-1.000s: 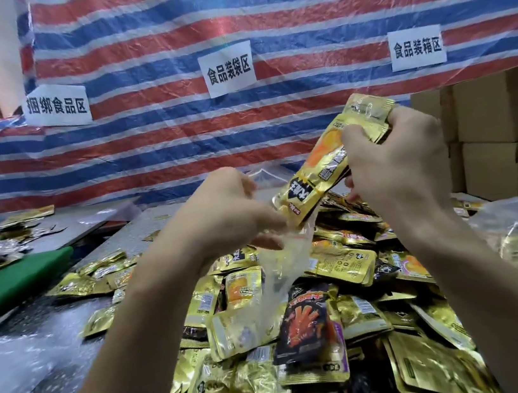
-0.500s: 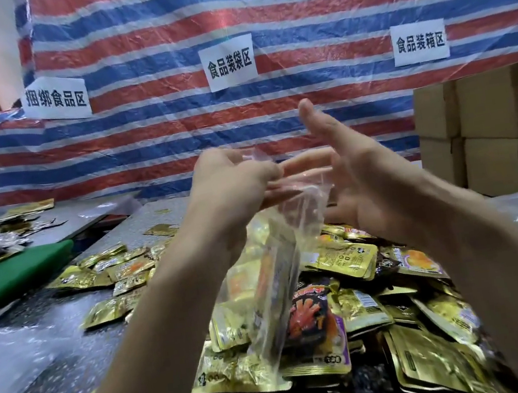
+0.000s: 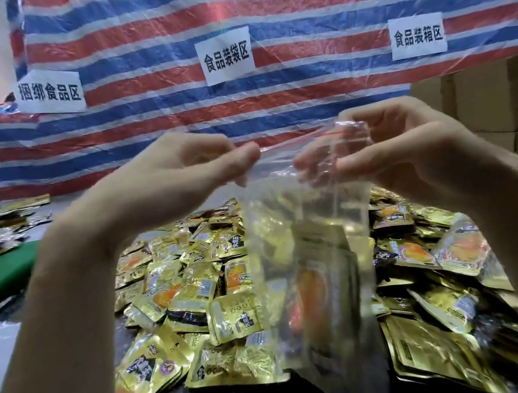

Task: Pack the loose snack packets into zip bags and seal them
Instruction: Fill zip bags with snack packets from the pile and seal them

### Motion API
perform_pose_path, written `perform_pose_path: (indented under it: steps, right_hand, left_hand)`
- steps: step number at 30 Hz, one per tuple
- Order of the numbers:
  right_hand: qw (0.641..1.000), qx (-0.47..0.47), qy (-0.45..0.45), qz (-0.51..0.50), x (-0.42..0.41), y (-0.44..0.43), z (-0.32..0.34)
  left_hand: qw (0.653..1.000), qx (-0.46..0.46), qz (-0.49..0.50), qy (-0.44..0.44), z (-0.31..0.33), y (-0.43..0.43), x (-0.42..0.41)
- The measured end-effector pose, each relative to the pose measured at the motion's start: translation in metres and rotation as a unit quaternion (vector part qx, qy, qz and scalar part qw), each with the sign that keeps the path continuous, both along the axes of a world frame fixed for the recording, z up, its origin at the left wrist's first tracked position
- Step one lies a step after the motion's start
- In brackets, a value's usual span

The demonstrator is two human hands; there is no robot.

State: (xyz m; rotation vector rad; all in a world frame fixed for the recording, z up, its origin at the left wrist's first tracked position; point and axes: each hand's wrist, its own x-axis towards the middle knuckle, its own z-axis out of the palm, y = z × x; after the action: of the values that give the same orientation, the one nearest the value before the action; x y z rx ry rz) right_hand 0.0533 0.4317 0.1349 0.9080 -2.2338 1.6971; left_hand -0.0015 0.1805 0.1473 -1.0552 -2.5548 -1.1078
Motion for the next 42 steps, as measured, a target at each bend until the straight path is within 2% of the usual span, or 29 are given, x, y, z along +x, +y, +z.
perform_pose_path:
  steps: [3,6,9,12,16,18,20,22,25,26,29,31,35,39,42]
  right_hand:
    - [0.996,-0.057,-0.020,0.067,0.003,0.002,0.001]
    - [0.989,-0.031,-0.056,0.133,0.000,0.012,0.000]
    - [0.974,0.007,-0.099,0.205,-0.004,0.022,-0.004]
    - [0.975,0.064,-0.137,0.160,-0.012,0.039,-0.010]
    - [0.974,0.120,-0.157,0.110,-0.017,0.052,-0.015]
    - [0.985,0.077,-0.152,0.012,-0.024,0.046,-0.020]
    - [0.986,0.051,-0.098,-0.121,-0.038,0.039,-0.031]
    - [0.961,0.142,-0.052,-0.231,-0.052,0.031,-0.044]
    - [0.910,0.351,-0.126,-0.180,-0.064,0.023,-0.069]
    - [0.893,0.394,-0.142,-0.164,-0.066,0.019,-0.076]
    - [0.858,0.471,-0.111,-0.172,-0.073,0.013,-0.083]
    - [0.852,0.472,-0.110,-0.196,-0.073,0.015,-0.081]
    - [0.891,0.395,-0.117,-0.189,-0.068,0.023,-0.087]
    - [0.895,0.354,-0.092,-0.255,-0.069,0.027,-0.083]
    - [0.914,0.283,-0.048,-0.286,-0.064,0.027,-0.073]
  left_hand:
    - [0.990,-0.003,-0.126,-0.059,-0.009,-0.008,-0.015]
    - [0.969,0.026,-0.221,-0.111,-0.017,-0.011,-0.022]
    - [0.931,0.085,-0.322,-0.147,-0.018,-0.009,-0.017]
    - [0.926,0.076,-0.349,-0.118,-0.015,-0.003,-0.015]
    - [0.939,-0.052,-0.326,-0.095,-0.011,0.004,-0.013]
    - [0.945,-0.079,-0.304,-0.094,-0.012,0.006,-0.014]
    - [0.950,-0.077,-0.289,-0.092,-0.013,0.008,-0.013]
    - [0.958,-0.076,-0.267,-0.069,-0.014,0.011,-0.013]
    - [0.970,-0.068,-0.235,-0.016,-0.014,0.014,-0.009]
    - [0.971,-0.063,-0.230,-0.002,-0.014,0.015,-0.007]
    - [0.972,-0.031,-0.233,0.020,-0.010,0.012,0.001]
    - [0.970,-0.016,-0.241,0.022,-0.008,0.009,0.004]
    - [0.971,0.003,-0.240,0.017,-0.007,0.008,0.004]
    - [0.975,0.007,-0.223,0.016,-0.007,0.010,0.001]
    - [0.975,0.013,-0.222,0.013,-0.007,0.009,0.002]
